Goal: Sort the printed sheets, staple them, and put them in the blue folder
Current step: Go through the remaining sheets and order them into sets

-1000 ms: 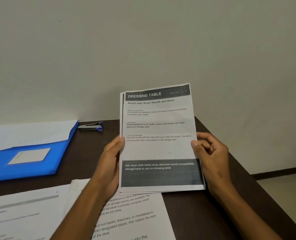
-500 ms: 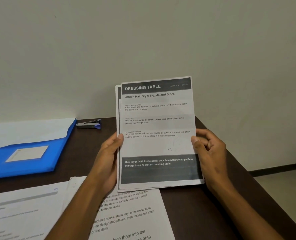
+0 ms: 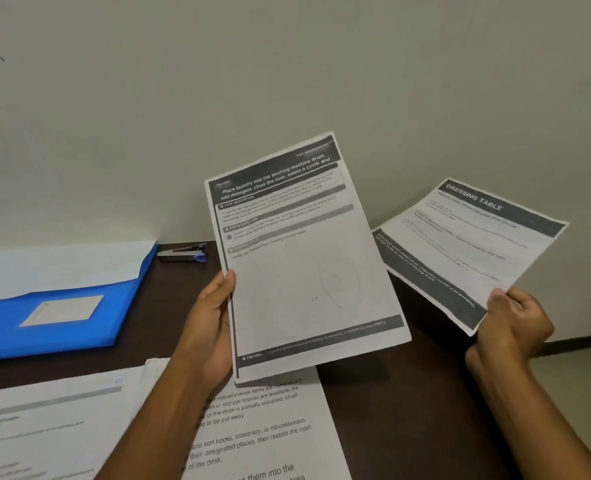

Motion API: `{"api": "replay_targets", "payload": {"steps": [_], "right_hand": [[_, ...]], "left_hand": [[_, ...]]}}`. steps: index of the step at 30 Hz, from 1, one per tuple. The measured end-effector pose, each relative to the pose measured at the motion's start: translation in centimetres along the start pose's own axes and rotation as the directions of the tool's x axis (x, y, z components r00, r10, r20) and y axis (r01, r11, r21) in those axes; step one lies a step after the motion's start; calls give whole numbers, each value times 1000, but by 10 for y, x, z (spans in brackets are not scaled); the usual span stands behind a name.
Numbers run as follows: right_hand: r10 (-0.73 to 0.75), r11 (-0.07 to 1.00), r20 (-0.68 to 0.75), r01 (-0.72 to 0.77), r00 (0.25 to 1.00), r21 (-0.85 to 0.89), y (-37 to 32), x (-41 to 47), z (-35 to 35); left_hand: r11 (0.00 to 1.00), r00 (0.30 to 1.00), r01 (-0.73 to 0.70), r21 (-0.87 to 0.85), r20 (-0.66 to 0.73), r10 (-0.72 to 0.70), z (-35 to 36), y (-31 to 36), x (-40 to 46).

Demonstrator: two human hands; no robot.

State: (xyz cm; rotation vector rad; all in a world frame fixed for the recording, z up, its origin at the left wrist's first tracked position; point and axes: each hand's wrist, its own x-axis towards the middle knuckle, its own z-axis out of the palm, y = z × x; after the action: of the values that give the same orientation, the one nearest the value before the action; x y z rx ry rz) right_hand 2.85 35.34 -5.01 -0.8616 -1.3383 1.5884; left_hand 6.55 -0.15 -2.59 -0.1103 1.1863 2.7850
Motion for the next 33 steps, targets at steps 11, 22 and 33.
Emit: {"api": "replay_targets", "payload": {"steps": [11, 22, 33], "right_hand": [[-133, 990, 656, 136, 743, 48, -16, -49, 10], [-39, 998, 821, -12, 570, 56, -26, -67, 5], [-15, 999, 834, -16, 552, 29, -25, -71, 6]], "left_hand": [[996, 1000, 1, 94, 18, -3, 2, -1, 0], [992, 1000, -9, 130, 6, 8, 5, -2, -1], [982, 997, -83, 168, 23, 80, 7, -1, -2]]}}
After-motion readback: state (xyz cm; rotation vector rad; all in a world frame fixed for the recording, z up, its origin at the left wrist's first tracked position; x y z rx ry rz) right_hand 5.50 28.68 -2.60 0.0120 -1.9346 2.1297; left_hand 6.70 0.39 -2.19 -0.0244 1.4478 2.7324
